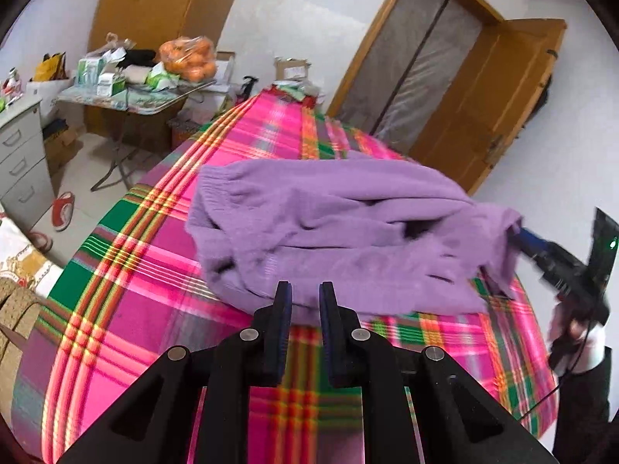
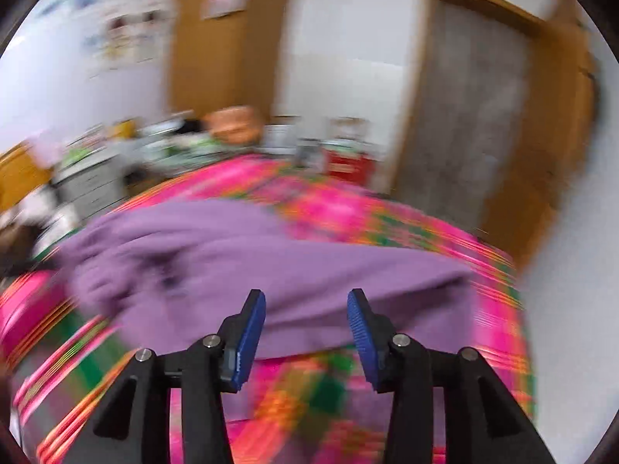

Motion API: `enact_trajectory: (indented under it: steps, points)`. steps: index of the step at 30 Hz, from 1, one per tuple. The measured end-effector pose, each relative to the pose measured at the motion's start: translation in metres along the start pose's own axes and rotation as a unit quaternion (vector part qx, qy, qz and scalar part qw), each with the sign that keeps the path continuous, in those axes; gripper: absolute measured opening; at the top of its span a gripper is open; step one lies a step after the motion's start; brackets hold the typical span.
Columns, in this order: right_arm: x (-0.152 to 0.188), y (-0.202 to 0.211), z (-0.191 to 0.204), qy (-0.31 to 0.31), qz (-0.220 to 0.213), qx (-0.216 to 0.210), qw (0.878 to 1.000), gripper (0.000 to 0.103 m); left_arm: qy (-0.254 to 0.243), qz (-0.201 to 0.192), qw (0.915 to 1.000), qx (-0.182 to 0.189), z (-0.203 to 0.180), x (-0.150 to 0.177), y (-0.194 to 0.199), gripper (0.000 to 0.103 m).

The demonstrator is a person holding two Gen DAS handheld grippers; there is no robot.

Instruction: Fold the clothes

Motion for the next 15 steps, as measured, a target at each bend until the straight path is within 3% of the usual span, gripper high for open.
enact_trajectory:
  steps: [2, 5, 12, 13, 14, 15]
  points:
    - [0.004, -0.011, 0.035, 0.044, 0.008, -0.036, 0.998, 0.046, -0.01, 0.002, 0.9999, 0.004, -0.008, 0.006, 0.005, 0.015]
    - [0.005, -0.036, 0.065, 0.1, 0.013, -0.053, 0.993, 0.046, -0.024, 0.003, 0.9997, -0.002, -0.013, 0.018, 0.013, 0.015]
    - [0.006, -0.086, 0.09, 0.142, 0.066, -0.078, 0.985, 0.049, -0.02, 0.006, 0.9998, 0.0, -0.007, 0.038, 0.031, 0.015]
    - [0.007, -0.086, 0.095, 0.143, 0.073, -0.09, 0.983, 0.041, -0.018, 0.005, 0.9998, 0.0, -0.005, 0.038, 0.032, 0.015]
    - [0.007, -0.086, 0.102, 0.149, 0.079, -0.098, 0.981, 0.02, -0.016, 0.003, 0.9999, -0.001, -0.004, 0.038, 0.034, 0.015]
    - [0.008, -0.085, 0.109, 0.158, 0.083, -0.105, 0.978, 0.008, -0.014, 0.002, 0.9999, 0.0, -0.002, 0.038, 0.036, 0.015]
Point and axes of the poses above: each gripper's, at about its wrist camera, not at the fingertips, and y roughly against the way its jaws point, z to its left, x to its underside, the point moved 9 cm from there along -y, roughly the way its jaws point, and after that the axes turned 5 degrees about -x, right-handed, at the moved point
